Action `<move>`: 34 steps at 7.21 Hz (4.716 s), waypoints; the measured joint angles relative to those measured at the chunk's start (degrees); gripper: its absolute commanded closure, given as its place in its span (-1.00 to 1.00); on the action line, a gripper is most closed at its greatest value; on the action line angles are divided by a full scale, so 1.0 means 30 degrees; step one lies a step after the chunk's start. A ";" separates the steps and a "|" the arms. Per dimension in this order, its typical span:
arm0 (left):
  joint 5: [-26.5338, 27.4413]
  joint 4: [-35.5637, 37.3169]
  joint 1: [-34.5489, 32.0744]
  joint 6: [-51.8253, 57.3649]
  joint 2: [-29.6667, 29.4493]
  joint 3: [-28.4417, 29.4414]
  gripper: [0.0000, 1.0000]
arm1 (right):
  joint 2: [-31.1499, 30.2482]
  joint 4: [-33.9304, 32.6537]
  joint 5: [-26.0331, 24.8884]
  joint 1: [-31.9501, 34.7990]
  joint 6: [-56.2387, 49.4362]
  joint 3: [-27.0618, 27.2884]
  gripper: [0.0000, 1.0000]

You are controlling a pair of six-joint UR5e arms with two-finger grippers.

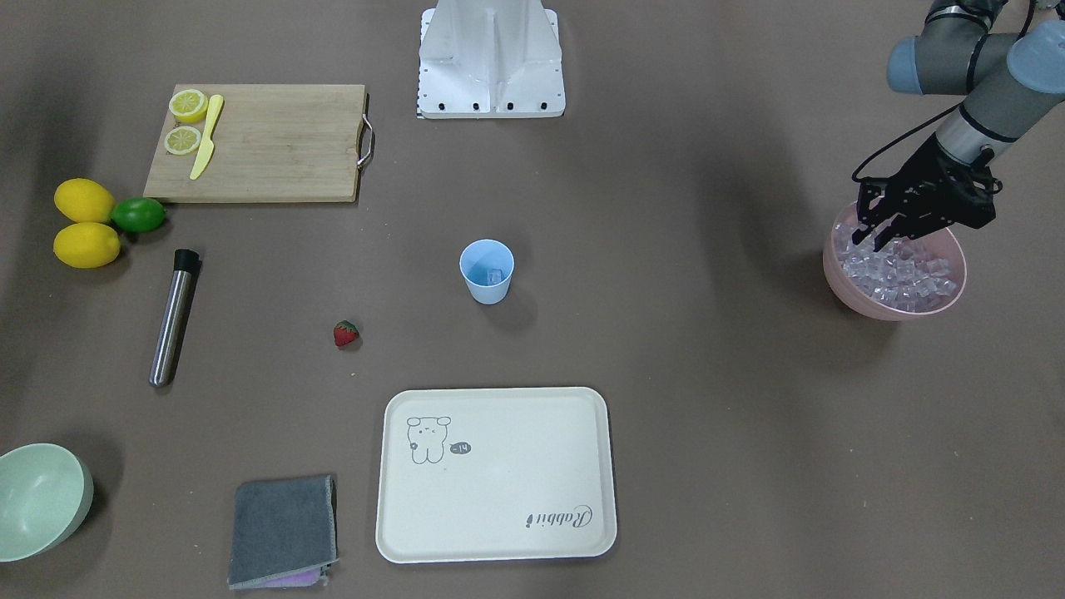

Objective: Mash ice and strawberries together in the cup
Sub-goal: 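Grasp another ice cube with the left gripper and lift, then carry the ice cube with the left gripper to the blue cup, then open the left gripper to drop the ice cube into the cup, then move the left gripper back over the pink ice bowl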

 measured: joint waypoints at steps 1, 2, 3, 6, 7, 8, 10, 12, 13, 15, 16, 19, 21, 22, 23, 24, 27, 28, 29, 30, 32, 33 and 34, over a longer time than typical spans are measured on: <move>-0.0509 0.0078 -0.0388 -0.0020 -0.0361 -0.0108 1.00 | 0.0006 0.0000 0.0000 0.0001 0.0012 0.0001 -1.00; -0.1243 0.0147 -0.1024 -0.0173 -0.0985 -0.0160 1.00 | 0.0009 0.0000 0.0000 0.0001 0.0019 0.0000 -1.00; -0.1994 0.0188 -0.1570 -0.0810 -0.1694 -0.0187 1.00 | 0.0010 -0.0001 0.0000 0.0000 0.0022 0.0000 -1.00; -0.2677 0.0060 -0.1457 -0.6630 -0.4740 -0.0098 1.00 | 0.0006 0.0000 0.0012 0.0001 0.0019 0.0000 -1.00; -0.1882 0.0029 -0.0450 -0.8499 -0.5921 -0.0062 1.00 | -0.0007 -0.0001 0.0008 0.0000 0.0006 0.0000 -1.00; -0.0448 0.0047 0.0960 -1.0046 -0.7139 0.0038 1.00 | -0.0013 0.0000 0.0003 0.0001 -0.0002 0.0000 -1.00; 0.3502 0.0181 0.4290 -1.2623 -0.9625 0.0703 1.00 | -0.0017 0.0000 0.0001 0.0001 -0.0005 -0.0017 -1.00; 0.7338 0.0236 0.7024 -1.4311 -1.2393 0.2240 1.00 | -0.0032 0.0000 0.0019 0.0010 0.0005 -0.0073 -1.00; 0.8820 0.0258 0.7886 -1.4655 -1.3458 0.2836 1.00 | -0.0027 0.0000 0.0025 0.0008 0.0033 -0.0108 -1.00; 0.9829 0.0239 0.8438 -1.4994 -1.4248 0.3119 1.00 | -0.0020 -0.0019 0.0037 0.0001 0.0058 -0.0156 -1.00; 1.0101 0.0232 0.8499 -1.5041 -1.4327 0.3170 1.00 | -0.0019 -0.0034 0.0057 0.0001 0.0072 -0.0191 -1.00; 1.1551 0.0228 0.9421 -1.5056 -1.4382 0.3143 1.00 | -0.0043 -0.0057 0.0146 0.0008 0.0109 -0.0249 -1.00; 1.2417 0.0228 1.0205 -1.5067 -1.4288 0.2911 1.00 | -0.0047 -0.0058 0.0172 0.0013 0.0156 -0.0359 -1.00; 1.2538 0.0221 1.0325 -1.5057 -1.4224 0.2875 0.38 | -0.0043 -0.0058 0.0182 0.0010 0.0165 -0.0409 -1.00; 1.2578 0.0210 1.0345 -1.5057 -1.4212 0.2841 -0.96 | -0.0038 -0.0058 0.0236 0.0005 0.0169 -0.0425 -1.00; 1.2586 0.0208 1.0325 -1.5055 -1.4195 0.2807 -0.96 | -0.0035 -0.0059 0.0326 0.0001 0.0169 -0.0433 -1.00; 1.2550 0.0242 1.0295 -1.4874 -1.3750 0.2619 -0.99 | -0.0020 -0.0033 0.0406 0.0001 0.0170 -0.0439 -1.00; 1.2511 0.0475 1.0265 -1.4426 -1.3249 0.2192 -1.00 | -0.0019 -0.0024 0.0404 0.0001 0.0170 -0.0437 -1.00; 1.2263 0.1618 1.0191 -1.3210 -1.2622 0.1196 -1.00 | -0.0018 -0.0011 0.0391 0.0001 0.0170 -0.0424 -1.00; 1.1653 0.4093 0.9958 -1.1763 -1.2143 -0.0244 -1.00 | -0.0018 0.0003 0.0385 0.0000 0.0165 -0.0399 -1.00; 1.0413 0.9699 0.8880 -0.8967 -1.1477 -0.2844 -1.00 | -0.0001 0.0024 0.0362 0.0000 0.0139 -0.0369 -1.00; 0.9296 1.0910 0.7962 -0.7223 -1.0735 -0.3576 -1.00 | 0.0000 0.0028 0.0356 0.0000 0.0123 -0.0371 -1.00; 0.7337 1.1348 0.6398 -0.5362 -0.9585 -0.4083 -1.00 | -0.0006 0.0050 0.0353 0.0000 0.0071 -0.0393 -1.00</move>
